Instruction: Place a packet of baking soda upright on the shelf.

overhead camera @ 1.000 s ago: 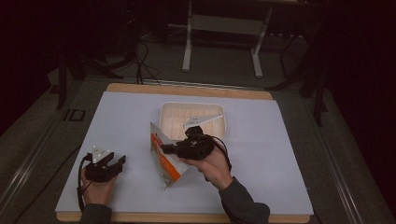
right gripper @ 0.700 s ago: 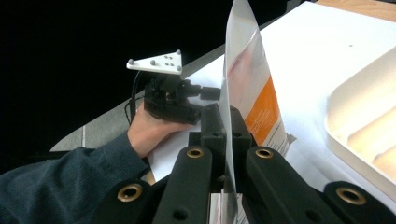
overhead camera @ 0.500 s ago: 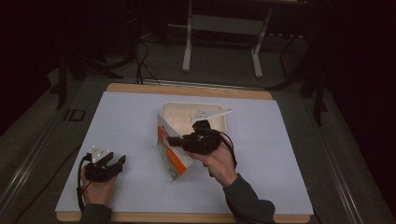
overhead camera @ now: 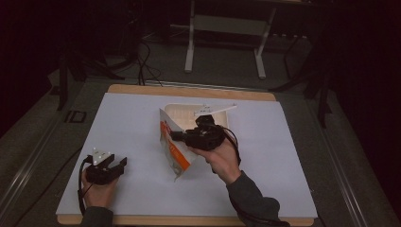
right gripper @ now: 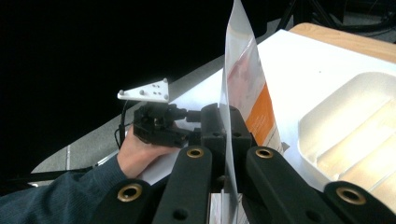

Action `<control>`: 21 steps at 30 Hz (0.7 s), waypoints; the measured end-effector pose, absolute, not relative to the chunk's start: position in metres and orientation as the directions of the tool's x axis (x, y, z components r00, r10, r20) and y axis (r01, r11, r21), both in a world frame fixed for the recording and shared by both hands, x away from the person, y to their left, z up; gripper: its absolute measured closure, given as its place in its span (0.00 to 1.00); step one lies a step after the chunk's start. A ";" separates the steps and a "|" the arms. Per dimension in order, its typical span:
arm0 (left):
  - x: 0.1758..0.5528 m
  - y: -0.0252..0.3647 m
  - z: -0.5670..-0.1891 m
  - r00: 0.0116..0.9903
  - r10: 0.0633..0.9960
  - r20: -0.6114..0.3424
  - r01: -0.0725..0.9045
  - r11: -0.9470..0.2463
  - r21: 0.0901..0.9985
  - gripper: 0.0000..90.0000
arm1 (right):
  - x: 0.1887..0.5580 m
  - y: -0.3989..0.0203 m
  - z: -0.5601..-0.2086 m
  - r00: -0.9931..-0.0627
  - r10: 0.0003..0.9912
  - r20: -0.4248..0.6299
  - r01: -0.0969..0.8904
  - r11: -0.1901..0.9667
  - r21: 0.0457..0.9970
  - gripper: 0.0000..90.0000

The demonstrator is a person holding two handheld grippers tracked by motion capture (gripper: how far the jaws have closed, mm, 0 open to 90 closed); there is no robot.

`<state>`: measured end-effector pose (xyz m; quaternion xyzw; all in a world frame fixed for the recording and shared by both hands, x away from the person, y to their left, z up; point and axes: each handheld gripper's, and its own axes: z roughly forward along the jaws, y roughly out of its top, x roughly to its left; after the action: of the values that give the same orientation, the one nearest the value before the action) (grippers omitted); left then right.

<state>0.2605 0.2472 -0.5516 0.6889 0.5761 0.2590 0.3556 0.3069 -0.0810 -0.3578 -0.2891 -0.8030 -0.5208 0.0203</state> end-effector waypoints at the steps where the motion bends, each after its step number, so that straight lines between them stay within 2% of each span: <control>1: 0.261 0.247 -0.552 0.201 0.978 -0.053 0.610 -0.083 0.788 0.52 | 0.308 -0.081 -0.357 -0.833 0.443 0.332 0.483 0.286 0.828 1.00; 21: 0.261 0.247 -0.552 0.199 0.978 -0.055 0.613 -0.080 0.786 0.52 | 0.321 -0.081 -0.339 -0.812 0.480 0.331 0.477 0.220 0.851 1.00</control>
<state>0.2606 0.2474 -0.5516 0.6884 0.5781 0.2576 0.3544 0.3209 -0.0812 -0.3391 -0.3063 -0.7811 -0.5441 -0.0014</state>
